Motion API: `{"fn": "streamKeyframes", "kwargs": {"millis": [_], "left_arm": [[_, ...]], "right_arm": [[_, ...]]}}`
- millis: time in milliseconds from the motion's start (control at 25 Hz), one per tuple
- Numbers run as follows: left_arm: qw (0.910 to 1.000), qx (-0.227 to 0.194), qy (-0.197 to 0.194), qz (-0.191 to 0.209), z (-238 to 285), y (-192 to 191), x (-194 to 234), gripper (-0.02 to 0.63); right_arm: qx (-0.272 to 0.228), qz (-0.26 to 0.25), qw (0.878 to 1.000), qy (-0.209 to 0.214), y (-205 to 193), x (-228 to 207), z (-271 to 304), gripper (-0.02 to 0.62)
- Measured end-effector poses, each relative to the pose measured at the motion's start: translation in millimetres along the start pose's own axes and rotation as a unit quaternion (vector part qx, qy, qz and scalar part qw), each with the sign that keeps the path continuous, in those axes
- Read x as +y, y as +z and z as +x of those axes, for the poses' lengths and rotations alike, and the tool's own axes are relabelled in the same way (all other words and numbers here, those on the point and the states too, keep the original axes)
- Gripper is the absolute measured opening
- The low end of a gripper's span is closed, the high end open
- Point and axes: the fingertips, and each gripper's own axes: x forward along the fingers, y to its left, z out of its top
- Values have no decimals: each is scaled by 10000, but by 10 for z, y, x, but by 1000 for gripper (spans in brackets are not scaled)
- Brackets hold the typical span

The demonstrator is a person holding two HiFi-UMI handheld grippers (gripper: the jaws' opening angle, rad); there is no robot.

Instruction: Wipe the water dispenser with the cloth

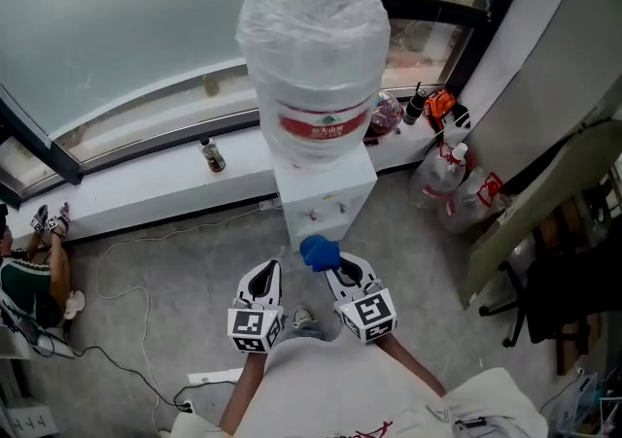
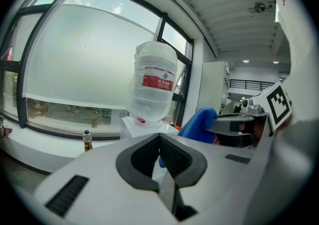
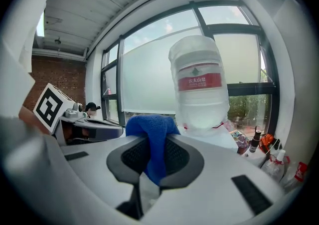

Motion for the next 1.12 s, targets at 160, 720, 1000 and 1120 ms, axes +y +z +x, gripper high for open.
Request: {"fn": "streamKeyframes", "kwargs": {"millis": [160,720,1000,1120], "left_arm": [[9999,114,-12,-111,87,-64,9,12],[9981,381,255,-412,331,-186,-74,12],[9970,492,318,-498,428,-331,39,12],[9967,507,359,-519,442,-351,67,12]], "right_arm": [[111,64,9999,-32,-45,-90,63,54],[608,217,9964,559,-366,-183,254,54],[887,287,9929,735,-632,-131,335,54],[977,315,9918,767,-708,-122,344,54]]}}
